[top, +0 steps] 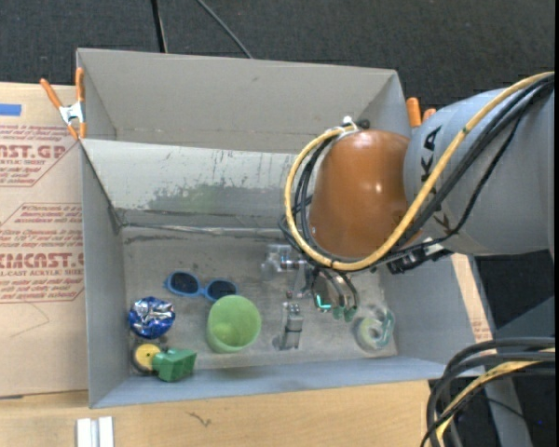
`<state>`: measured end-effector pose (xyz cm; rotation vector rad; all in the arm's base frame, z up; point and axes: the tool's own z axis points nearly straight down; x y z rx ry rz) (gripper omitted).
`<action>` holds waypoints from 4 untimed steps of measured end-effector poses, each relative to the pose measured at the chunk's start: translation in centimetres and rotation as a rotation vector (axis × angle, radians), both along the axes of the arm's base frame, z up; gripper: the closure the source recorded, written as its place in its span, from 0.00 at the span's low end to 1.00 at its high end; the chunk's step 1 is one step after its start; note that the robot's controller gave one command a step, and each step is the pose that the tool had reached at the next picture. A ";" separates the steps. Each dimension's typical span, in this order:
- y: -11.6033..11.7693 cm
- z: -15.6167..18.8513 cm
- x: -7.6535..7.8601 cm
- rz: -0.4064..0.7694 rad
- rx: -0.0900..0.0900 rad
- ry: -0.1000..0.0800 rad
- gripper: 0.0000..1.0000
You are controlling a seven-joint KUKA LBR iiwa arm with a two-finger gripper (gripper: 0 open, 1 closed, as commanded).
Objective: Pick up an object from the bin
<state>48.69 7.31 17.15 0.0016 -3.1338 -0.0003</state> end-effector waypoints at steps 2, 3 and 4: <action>6.7 -7.1 -0.5 0.271 0.002 -0.010 0.00; 5.9 -7.2 -0.6 0.619 0.003 -0.008 0.00; 6.3 -10.1 -0.5 0.892 0.004 -0.012 0.00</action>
Offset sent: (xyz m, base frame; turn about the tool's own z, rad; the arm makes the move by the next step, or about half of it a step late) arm -0.0030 0.0530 -0.1015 -0.1132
